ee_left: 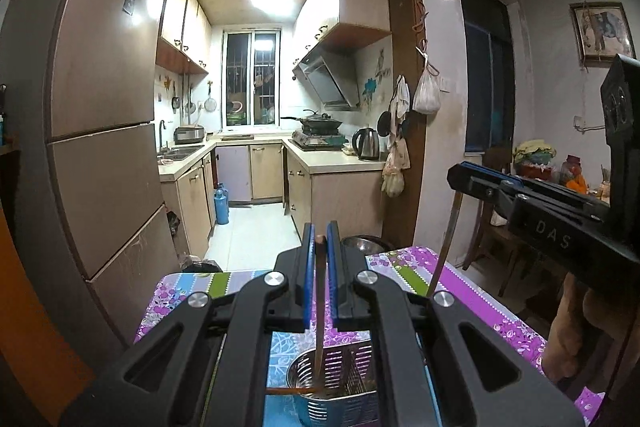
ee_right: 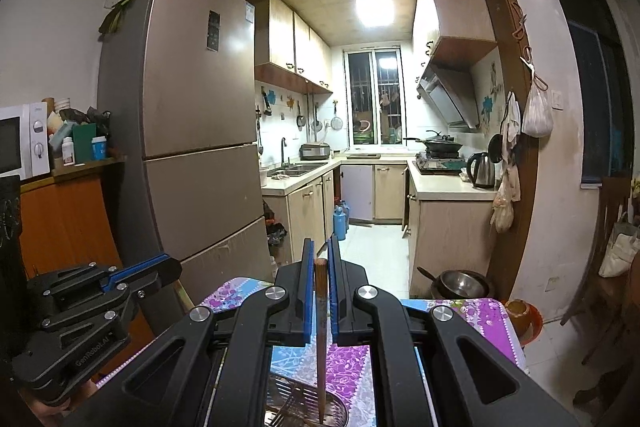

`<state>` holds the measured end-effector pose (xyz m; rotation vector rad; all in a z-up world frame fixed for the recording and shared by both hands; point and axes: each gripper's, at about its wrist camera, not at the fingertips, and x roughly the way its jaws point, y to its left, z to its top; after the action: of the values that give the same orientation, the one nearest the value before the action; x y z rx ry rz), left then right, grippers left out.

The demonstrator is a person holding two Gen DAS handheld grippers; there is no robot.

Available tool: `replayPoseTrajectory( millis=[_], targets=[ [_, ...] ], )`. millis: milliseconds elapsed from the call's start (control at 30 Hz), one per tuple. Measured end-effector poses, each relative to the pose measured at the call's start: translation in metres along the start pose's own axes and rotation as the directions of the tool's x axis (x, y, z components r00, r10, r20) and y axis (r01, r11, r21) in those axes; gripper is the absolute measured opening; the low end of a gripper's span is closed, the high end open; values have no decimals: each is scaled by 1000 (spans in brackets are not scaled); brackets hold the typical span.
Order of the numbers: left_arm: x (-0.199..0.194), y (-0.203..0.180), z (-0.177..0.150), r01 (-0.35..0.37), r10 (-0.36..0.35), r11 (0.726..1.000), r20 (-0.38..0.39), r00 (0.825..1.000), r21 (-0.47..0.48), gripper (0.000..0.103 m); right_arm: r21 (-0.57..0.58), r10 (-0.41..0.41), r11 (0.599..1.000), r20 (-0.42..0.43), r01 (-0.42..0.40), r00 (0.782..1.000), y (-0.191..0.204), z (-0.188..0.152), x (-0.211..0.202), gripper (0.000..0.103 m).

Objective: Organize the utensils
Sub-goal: 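Drop both chopsticks into the holder by opening both grippers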

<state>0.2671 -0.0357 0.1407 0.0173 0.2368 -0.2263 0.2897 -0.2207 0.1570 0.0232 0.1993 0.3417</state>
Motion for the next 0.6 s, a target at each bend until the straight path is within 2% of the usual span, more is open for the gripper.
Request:
replayPoseTrajectory(
  millis=[367, 400, 467, 600],
  targets=[
    [6, 4, -2, 4, -4, 1000, -7, 1000, -19, 5, -4, -1, 1000, -9, 1, 1000, 2, -5, 7, 8],
    [7, 5, -2, 1, -1, 1000, -10, 1000, -22, 5, -3, -1, 1000, -8, 1, 1000, 1, -5, 7, 9],
    [8, 8, -1, -7, 6, 1000, -12, 1000, -29, 5, 0, -4, 1000, 2, 4, 1000, -1, -5, 4, 23],
    [4, 7, -1, -13, 13, 1000, -5, 1000, -26, 5, -4, -9, 1000, 19, 9, 1000, -1, -2, -5, 26]
  ],
)
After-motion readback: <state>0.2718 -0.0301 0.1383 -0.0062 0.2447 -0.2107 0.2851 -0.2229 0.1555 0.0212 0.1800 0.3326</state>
